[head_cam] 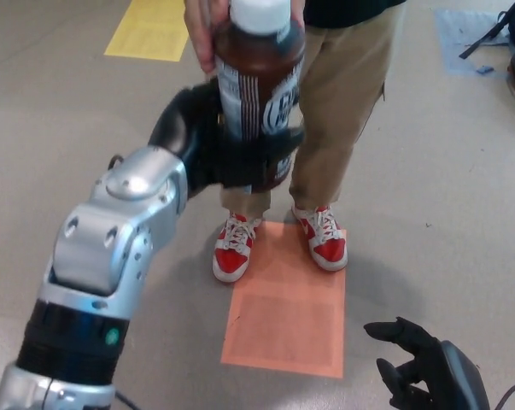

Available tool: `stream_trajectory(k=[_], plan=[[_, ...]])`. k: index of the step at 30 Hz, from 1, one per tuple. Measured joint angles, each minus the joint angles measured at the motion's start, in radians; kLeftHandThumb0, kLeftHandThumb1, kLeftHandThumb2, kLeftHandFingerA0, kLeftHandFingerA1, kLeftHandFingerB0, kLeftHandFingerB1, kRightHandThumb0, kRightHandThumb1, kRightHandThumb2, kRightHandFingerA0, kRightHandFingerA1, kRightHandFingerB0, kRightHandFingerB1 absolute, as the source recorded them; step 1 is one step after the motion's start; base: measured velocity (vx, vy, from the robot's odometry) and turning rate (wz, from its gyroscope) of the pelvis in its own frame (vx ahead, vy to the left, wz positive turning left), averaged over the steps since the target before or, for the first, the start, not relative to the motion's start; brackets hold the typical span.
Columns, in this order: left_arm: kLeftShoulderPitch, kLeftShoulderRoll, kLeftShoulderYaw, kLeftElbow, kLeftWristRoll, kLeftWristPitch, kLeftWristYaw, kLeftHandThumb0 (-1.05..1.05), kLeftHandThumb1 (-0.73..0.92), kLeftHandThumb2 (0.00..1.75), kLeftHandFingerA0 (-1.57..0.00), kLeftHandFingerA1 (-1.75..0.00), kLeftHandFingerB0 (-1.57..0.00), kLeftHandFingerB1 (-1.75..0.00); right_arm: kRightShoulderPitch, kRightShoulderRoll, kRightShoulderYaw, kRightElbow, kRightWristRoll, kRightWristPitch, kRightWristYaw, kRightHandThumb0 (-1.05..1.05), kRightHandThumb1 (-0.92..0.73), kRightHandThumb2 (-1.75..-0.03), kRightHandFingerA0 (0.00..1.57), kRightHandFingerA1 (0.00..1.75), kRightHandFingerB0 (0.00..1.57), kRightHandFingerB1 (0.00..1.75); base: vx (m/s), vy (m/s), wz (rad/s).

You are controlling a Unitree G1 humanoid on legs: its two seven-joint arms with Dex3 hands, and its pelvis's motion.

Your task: The robot recieved a bottle of protein shake from a person using its left hand and then shake the protein up and down 2 two times and hand it back to the person

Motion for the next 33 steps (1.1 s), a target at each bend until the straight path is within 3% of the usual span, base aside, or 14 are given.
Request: stream_trajectory(k=[6, 16, 21, 25, 28, 29, 33], plan=[[0.107, 0.021, -0.086, 0.059, 0.057, -0.087, -0.015, -0.16, 0.79, 0.71, -0.95, -1.22, -0.75, -0.98, 0.000, 0.010, -0.013, 0.000, 0.002, 0.000, 0.021, -0.27, -0.80, -0.69, 1.00, 0.60, 0.63, 0.49, 0.00, 0.000, 0.00], [0.181, 0.021, -0.137, 0.171, 0.116, -0.222, -0.043, -0.18, 0.78, 0.74, -0.91, -1.23, -0.73, -1.06, 0.000, 0.013, -0.030, 0.000, 0.003, 0.000, 0.040, -0.28, -0.80, -0.70, 0.98, 0.60, 0.61, 0.48, 0.00, 0.000, 0.00], [0.185, 0.021, -0.136, 0.183, 0.135, -0.255, -0.059, -0.22, 0.82, 0.69, -0.98, -1.28, -0.74, -1.04, 0.000, 0.013, -0.034, 0.000, 0.004, 0.000, 0.049, -0.27, -0.80, -0.70, 1.02, 0.60, 0.63, 0.49, 0.00, 0.000, 0.00], [0.119, 0.005, -0.058, 0.127, 0.120, -0.248, -0.065, -0.17, 0.79, 0.69, -0.95, -1.33, -0.80, -0.97, -0.001, 0.013, -0.034, -0.001, 0.003, -0.001, 0.049, -0.24, -0.79, -0.70, 1.00, 0.60, 0.64, 0.49, 0.00, 0.000, 0.00], [0.000, -0.026, 0.055, 0.044, 0.080, -0.224, -0.054, -0.09, 0.76, 0.82, -0.89, -1.41, -0.79, -1.02, -0.005, 0.013, -0.033, -0.002, 0.000, -0.001, 0.045, -0.25, -0.80, -0.70, 1.00, 0.60, 0.64, 0.50, 0.00, 0.000, 0.00], [-0.034, -0.039, 0.093, 0.003, 0.060, -0.217, -0.050, -0.15, 0.77, 0.77, -0.92, -1.29, -0.71, -0.99, -0.006, 0.014, -0.031, -0.002, -0.002, -0.002, 0.042, -0.25, -0.80, -0.69, 1.01, 0.61, 0.64, 0.49, 0.00, 0.000, 0.00], [0.030, -0.039, 0.041, 0.008, 0.066, -0.229, -0.057, -0.19, 0.81, 0.70, -0.96, -1.09, -0.74, -0.92, -0.008, 0.014, -0.030, -0.003, -0.003, -0.002, 0.038, -0.25, -0.79, -0.69, 1.02, 0.62, 0.64, 0.49, 0.00, 0.000, 0.00]])
